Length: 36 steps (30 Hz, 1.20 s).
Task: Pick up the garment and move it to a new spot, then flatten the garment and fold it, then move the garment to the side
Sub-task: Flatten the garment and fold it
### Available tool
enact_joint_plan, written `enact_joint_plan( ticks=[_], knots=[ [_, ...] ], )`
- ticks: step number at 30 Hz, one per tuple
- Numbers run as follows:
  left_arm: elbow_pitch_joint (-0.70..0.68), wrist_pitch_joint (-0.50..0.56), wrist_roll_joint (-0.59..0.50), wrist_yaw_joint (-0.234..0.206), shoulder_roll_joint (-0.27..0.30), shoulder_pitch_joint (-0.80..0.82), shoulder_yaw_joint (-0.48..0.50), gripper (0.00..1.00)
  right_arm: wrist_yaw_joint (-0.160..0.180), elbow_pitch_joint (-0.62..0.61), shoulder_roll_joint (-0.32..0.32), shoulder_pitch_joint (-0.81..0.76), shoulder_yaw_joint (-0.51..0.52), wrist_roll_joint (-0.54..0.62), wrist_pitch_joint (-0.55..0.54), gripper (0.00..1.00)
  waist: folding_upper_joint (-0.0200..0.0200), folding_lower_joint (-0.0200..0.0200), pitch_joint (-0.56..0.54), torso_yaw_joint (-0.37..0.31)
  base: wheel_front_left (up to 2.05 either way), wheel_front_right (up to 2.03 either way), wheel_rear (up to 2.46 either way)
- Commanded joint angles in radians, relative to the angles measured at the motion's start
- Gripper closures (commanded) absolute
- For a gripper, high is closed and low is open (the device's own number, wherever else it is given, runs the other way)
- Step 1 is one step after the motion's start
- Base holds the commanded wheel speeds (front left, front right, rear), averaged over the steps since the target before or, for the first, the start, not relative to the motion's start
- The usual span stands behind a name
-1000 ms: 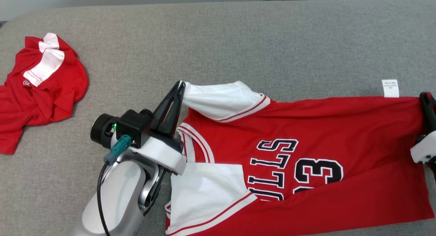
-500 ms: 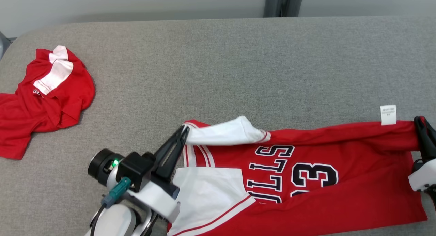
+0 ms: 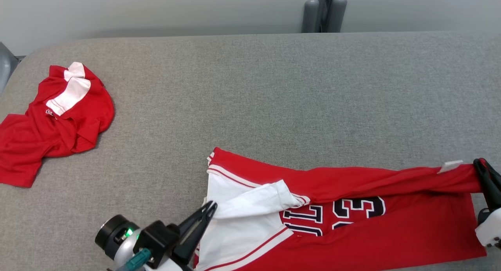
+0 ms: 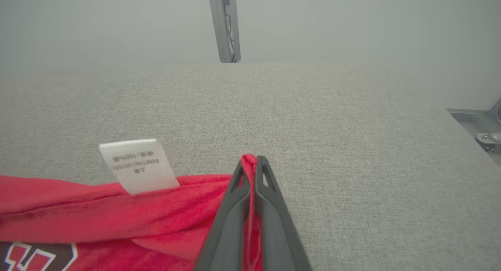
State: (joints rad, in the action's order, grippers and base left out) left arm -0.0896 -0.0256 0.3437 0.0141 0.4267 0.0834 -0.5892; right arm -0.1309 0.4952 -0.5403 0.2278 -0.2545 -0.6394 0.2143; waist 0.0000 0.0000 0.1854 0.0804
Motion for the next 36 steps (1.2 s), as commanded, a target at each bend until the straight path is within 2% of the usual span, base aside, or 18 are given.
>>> enact_joint_plan(
  ticks=[1, 5, 12, 13, 14, 15, 16, 17, 18, 19, 24, 28, 32, 36],
  knots=[
    [-0.015, 0.013, -0.003, 0.006, 0.019, -0.018, -0.005, 1.0, 0.0, -0.009, -0.017, -0.016, -0.001, -0.01, -0.005, 1.0, 0.0, 0.0, -0.004, 0.002, 0.0, 0.0, 0.0],
    [-0.038, 0.049, 0.002, 0.022, 0.046, -0.048, -0.027, 1.0, 0.001, -0.03, -0.041, -0.043, -0.016, -0.028, -0.021, 1.0, 0.0, 0.0, -0.014, 0.006, 0.0, 0.0, 0.0],
    [-0.06, 0.091, 0.017, 0.022, 0.074, -0.086, -0.044, 1.0, 0.0, -0.082, -0.076, -0.097, -0.022, -0.076, -0.064, 1.0, 0.0, 0.0, -0.022, 0.006, 0.0, 0.0, 0.0],
    [-0.062, 0.093, 0.018, 0.023, 0.076, -0.089, -0.046, 1.0, 0.001, -0.089, -0.079, -0.106, -0.023, -0.083, -0.074, 0.95, 0.0, 0.0, -0.022, 0.006, 0.0, 0.0, 0.0],
    [-0.063, 0.098, 0.022, 0.025, 0.077, -0.093, -0.05, 1.0, 0.001, -0.095, -0.085, -0.117, -0.021, -0.089, -0.082, 0.65, 0.0, 0.0, -0.021, 0.007, 0.0, 0.0, 0.0],
    [-0.063, 0.098, 0.022, 0.025, 0.077, -0.093, -0.05, 1.0, 0.001, -0.095, -0.085, -0.117, -0.021, -0.089, -0.082, 0.65, 0.0, 0.0, -0.021, 0.007, 0.0, 0.0, 0.0],
    [-0.063, 0.104, 0.025, 0.029, 0.078, -0.096, -0.055, 1.0, 0.001, -0.098, -0.089, -0.13, -0.015, -0.103, -0.096, 0.0, 0.0, 0.0, -0.021, 0.008, 0.0, 0.0, 0.0],
    [-0.063, 0.109, 0.03, 0.03, 0.078, -0.097, -0.057, 1.0, 0.0, -0.107, -0.089, -0.142, -0.01, -0.12, -0.108, 0.0, 0.0, 0.0, -0.02, 0.01, 0.0, 0.0, 0.0],
    [-0.063, 0.115, 0.032, 0.03, 0.079, -0.098, -0.06, 0.54, 0.001, -0.119, -0.092, -0.154, -0.004, -0.135, -0.122, 0.0, 0.0, 0.0, -0.02, 0.01, 0.0, 0.0, 0.0],
    [-0.061, 0.124, 0.039, 0.031, 0.08, -0.099, -0.062, 0.0, 0.0, -0.131, -0.101, -0.167, 0.002, -0.146, -0.133, 0.0, 0.0, 0.0, -0.019, 0.011, 0.0, 0.0, 0.0],
    [-0.063, 0.132, 0.047, 0.028, 0.088, -0.101, -0.059, 0.0, 0.001, -0.177, -0.125, -0.211, 0.079, -0.162, -0.161, 0.0, 0.0, 0.0, -0.018, 0.005, 0.0, 0.0, 0.0],
    [-0.068, 0.119, 0.05, 0.019, 0.091, -0.077, -0.041, 0.0, 0.001, -0.19, -0.106, -0.209, 0.145, -0.132, -0.167, 0.0, 0.0, 0.0, -0.019, 0.0, 0.0, 0.0, 0.0],
    [-0.069, 0.086, 0.057, -0.004, 0.07, -0.048, -0.009, 0.0, 0.001, -0.216, -0.059, -0.183, 0.195, -0.082, -0.147, 0.0, 0.0, 0.0, -0.021, -0.003, 0.0, 0.0, 0.0],
    [-0.057, 0.017, 0.074, -0.038, 0.024, -0.014, 0.037, 0.0, 0.0, -0.255, 0.003, -0.167, 0.232, -0.016, -0.109, 0.0, 0.0, 0.0, -0.024, -0.003, 0.0, 0.0, 0.0]
  ],
)
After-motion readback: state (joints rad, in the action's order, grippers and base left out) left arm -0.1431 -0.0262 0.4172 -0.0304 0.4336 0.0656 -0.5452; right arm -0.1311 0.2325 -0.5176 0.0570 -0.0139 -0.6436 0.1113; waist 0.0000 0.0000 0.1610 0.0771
